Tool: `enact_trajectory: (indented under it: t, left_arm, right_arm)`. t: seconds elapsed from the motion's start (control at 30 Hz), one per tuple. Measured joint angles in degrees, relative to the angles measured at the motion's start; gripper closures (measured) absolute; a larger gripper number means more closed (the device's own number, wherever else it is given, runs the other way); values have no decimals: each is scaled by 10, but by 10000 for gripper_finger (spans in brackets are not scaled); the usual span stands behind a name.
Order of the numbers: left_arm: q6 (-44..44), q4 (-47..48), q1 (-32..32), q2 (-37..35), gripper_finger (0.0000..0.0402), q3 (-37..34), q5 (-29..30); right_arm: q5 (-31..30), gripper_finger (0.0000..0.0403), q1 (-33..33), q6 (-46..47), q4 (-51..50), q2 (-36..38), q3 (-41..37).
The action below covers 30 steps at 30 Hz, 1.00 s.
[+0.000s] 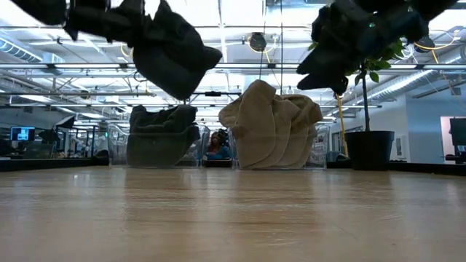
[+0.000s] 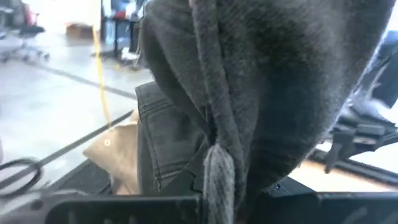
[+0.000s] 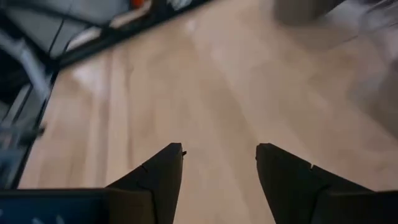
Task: Pick & Place hat
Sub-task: Put the black cap into the left transparent bin
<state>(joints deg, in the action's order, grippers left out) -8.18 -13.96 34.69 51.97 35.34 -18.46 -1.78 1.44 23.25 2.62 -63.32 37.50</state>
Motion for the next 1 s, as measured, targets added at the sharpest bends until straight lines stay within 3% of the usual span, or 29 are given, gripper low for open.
enact_trajectory:
  t: [0.3, 0.63, 1.0]
  left_arm:
    - [-55, -194, 202, 93, 364, -91, -314]
    - [-36, -349, 262, 217, 364, -92, -406]
    - [67, -342, 291, 285, 364, -85, -465]
  right_arm:
    - [-60, 230, 42, -19, 111, 2, -13]
    - [-71, 249, 98, -28, 174, 2, -13]
    - [-71, 265, 103, -14, 186, 2, -13]
